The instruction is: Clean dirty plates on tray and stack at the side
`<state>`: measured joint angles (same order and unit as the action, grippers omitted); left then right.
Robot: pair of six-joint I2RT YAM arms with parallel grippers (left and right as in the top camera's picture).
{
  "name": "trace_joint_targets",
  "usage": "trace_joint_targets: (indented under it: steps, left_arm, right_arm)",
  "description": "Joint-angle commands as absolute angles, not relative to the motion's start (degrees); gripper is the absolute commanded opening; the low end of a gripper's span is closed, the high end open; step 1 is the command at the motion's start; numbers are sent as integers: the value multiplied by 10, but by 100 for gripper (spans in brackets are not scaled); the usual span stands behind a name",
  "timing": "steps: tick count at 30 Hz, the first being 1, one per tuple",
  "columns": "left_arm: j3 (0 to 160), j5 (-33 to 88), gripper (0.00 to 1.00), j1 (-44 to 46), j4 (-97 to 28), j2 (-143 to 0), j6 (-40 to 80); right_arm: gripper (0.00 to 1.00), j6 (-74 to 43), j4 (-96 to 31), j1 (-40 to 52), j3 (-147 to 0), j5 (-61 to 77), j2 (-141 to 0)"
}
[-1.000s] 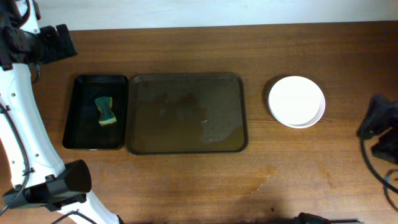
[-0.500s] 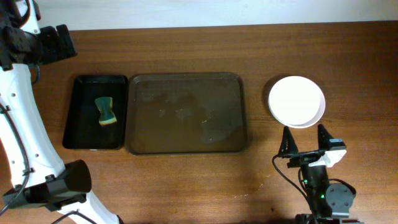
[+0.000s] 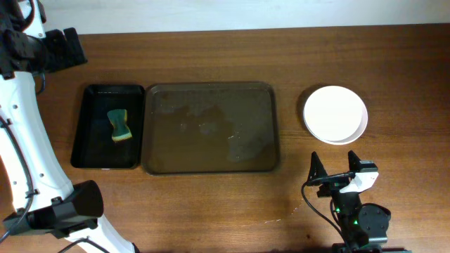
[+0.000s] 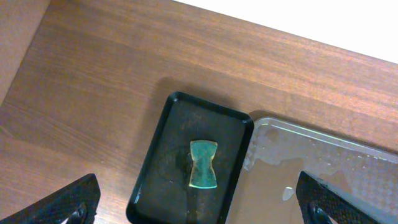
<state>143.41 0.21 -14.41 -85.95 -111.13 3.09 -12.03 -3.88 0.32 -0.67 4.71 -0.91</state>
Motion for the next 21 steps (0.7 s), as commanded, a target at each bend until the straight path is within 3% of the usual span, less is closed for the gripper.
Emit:
trace_joint_targets:
  steps: [1,7,14,17,21]
  left_arm:
    - [1433,6,99,-144,-859,-1113,39]
    - [1433,5,99,-144,-860,-1103,38]
    - [1416,-7,99,-142,-881,-977,32]
    - [1251,-9,99,-121,-741,-880,12]
    - [827,2,99,-98,-439,-689,2]
  right_arm:
    - [98,-124,-41,8,-3,38,-4]
    - [98,-124,-41,8,-3,38,-4]
    - [98,-124,-41,8,-3,38,-4]
    - [98,-124,-41,8,-3,38,-4]
    - [98,-124,-41,8,-3,38,-4]
